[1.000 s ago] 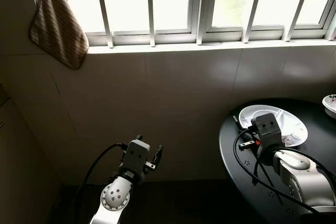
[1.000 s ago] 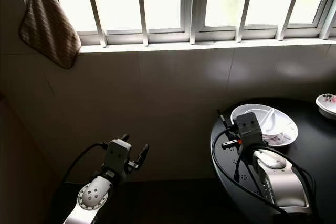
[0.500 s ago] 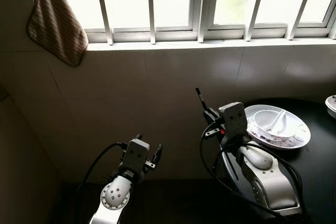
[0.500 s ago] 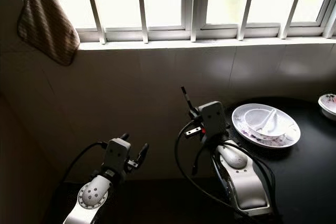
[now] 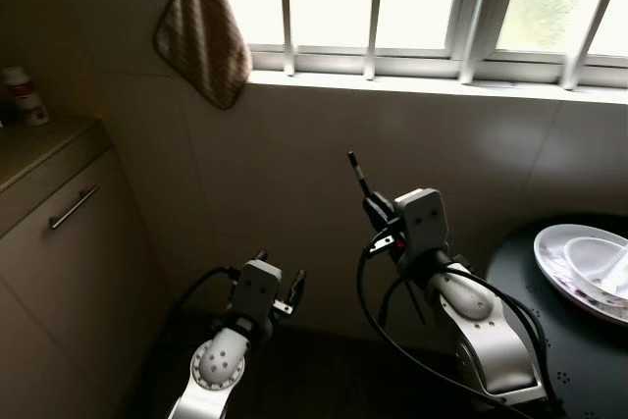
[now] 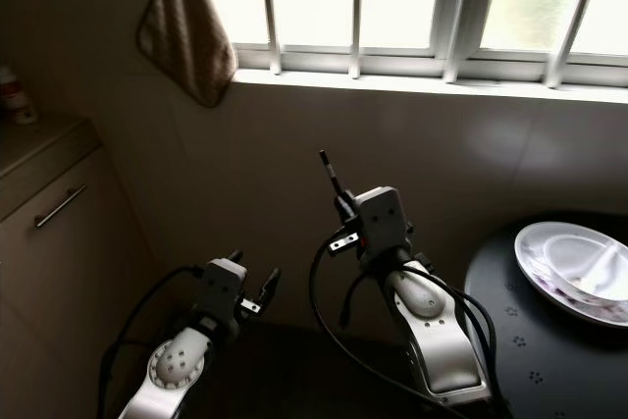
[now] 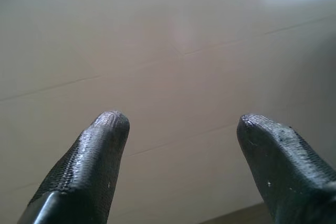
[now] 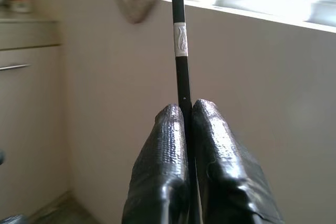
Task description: Kitchen organization
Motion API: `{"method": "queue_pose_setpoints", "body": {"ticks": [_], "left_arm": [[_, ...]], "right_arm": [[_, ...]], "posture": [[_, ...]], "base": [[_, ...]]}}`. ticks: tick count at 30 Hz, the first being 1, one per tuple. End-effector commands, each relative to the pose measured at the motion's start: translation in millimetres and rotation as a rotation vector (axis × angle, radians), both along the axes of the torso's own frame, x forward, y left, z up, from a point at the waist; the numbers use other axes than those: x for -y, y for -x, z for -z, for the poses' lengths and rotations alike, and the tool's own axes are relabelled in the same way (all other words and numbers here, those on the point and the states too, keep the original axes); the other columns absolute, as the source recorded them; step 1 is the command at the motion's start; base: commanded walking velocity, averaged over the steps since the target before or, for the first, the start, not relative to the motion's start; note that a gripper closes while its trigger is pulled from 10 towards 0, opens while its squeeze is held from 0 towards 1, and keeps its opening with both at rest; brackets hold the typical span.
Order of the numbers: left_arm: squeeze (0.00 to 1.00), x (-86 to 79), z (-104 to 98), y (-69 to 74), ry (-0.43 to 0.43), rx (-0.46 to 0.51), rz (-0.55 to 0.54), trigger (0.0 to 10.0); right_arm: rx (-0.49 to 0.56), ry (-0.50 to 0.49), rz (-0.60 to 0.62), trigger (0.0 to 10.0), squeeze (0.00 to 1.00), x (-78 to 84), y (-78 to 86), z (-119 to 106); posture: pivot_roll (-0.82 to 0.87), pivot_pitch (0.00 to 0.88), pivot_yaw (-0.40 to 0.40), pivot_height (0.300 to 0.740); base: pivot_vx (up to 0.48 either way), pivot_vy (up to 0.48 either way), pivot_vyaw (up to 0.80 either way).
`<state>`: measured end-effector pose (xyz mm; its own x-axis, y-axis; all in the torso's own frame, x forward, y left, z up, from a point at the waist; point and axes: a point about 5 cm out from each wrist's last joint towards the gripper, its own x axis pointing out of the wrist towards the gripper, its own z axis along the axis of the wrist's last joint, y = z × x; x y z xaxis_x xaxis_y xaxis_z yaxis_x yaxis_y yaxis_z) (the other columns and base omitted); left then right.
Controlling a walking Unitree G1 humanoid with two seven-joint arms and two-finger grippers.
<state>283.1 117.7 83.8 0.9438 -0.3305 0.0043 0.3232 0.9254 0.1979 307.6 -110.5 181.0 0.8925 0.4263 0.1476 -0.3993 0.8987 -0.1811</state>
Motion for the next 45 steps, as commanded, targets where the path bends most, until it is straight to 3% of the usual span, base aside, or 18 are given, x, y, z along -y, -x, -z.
{"method": "queue_pose_setpoints", "body": {"ticks": [1, 9, 18, 29, 38, 45], "left_arm": [[0.00, -3.1, -2, -0.4, 0.006, 0.012, -0.013, 10.0], [0.00, -1.1, -3, -2.1, 0.003, 0.019, -0.012, 10.0], [0.00, -0.5, -2, -0.6, 0.002, 0.023, -0.012, 10.0], [0.00, -2.6, -2, 0.9, -0.007, 0.028, -0.013, 10.0], [0.00, -4.3, -3, 1.0, -0.012, 0.036, -0.013, 10.0], [0.00, -5.3, -4, 1.0, -0.018, 0.038, -0.013, 10.0]], "right_arm": [[0.036, 0.019, -0.027, 0.0, 0.00, -8.5, 2.1, -3], [0.114, 0.159, -0.087, 0.0, 0.00, -20.6, 13.7, 6], [0.117, 0.158, -0.093, 0.0, 0.00, -27.3, 17.2, 13], [0.140, 0.143, -0.044, 0.0, 0.00, -19.6, 13.3, 10], [0.146, 0.118, -0.033, 0.0, 0.00, -21.6, 12.3, 9], [0.132, 0.152, -0.028, 0.0, 0.00, -20.1, 14.8, 19]], "posture": [[-0.03, 0.000, -0.006, 0.740], [-0.05, 0.000, -0.004, 0.740], [-0.05, 0.000, 0.001, 0.740], [-0.05, 0.000, 0.006, 0.740], [-0.04, 0.000, 0.013, 0.740], [-0.04, 0.000, 0.018, 0.740]], "base": [[0.000, 0.000, 0.80], [0.000, 0.000, 0.80], [0.000, 0.000, 0.80], [0.000, 0.000, 0.80], [0.000, 0.000, 0.00], [0.000, 0.000, 0.00]]}}
